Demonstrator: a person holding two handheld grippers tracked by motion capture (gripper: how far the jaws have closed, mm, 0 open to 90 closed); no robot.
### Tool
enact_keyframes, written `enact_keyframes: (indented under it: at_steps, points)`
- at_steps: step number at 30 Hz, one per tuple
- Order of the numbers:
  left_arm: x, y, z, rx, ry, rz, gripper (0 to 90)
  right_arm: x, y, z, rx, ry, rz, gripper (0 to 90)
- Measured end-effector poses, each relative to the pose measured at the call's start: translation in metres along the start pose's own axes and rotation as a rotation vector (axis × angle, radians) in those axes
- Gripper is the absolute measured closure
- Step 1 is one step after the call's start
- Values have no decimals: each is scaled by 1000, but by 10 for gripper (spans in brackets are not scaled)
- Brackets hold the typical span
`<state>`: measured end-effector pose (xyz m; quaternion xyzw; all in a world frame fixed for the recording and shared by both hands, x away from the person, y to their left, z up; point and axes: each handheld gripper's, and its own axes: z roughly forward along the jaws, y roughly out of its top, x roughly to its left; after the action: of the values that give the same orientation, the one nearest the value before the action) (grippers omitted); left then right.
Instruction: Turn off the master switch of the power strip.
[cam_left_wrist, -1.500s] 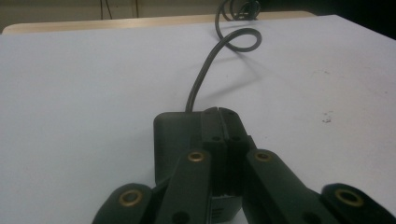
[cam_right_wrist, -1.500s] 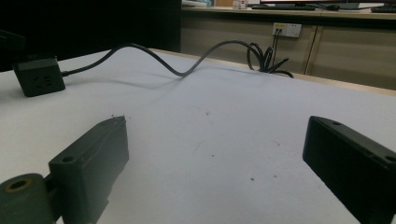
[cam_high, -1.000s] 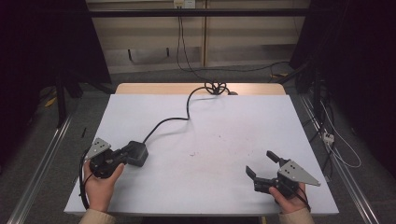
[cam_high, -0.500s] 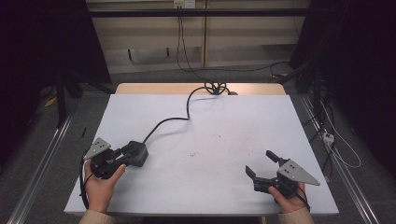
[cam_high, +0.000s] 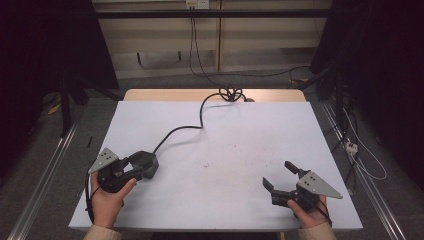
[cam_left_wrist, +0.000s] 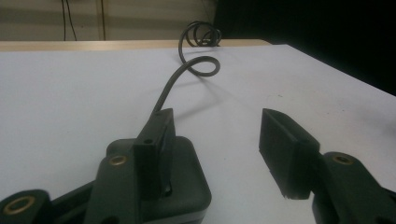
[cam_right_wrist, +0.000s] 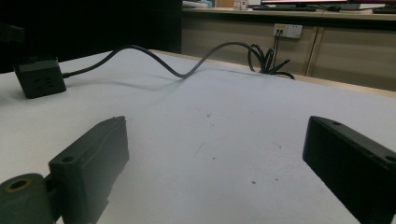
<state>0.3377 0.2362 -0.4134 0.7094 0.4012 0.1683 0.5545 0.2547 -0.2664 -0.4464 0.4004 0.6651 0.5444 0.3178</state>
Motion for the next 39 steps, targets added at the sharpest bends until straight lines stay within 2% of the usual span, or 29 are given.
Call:
enact_keyframes:
  at_steps: [6,15,26,34,39]
  points:
    - [0,-1,-1,-6,4,4,407,0,0,0,0,1,-1,64]
    - [1,-2,-1,-27,-3,-2,269,0,0,0,0,1,-1,64]
    - [-1,-5,-1,-20,-20,16,166,0,0,0,-1,2,-2,64]
    - [-1,-8,-4,-29,-19,37,112,0,1,0,-2,1,-1,64]
    - [-1,-12,-5,-32,-14,70,56,0,0,-1,-3,0,1,64]
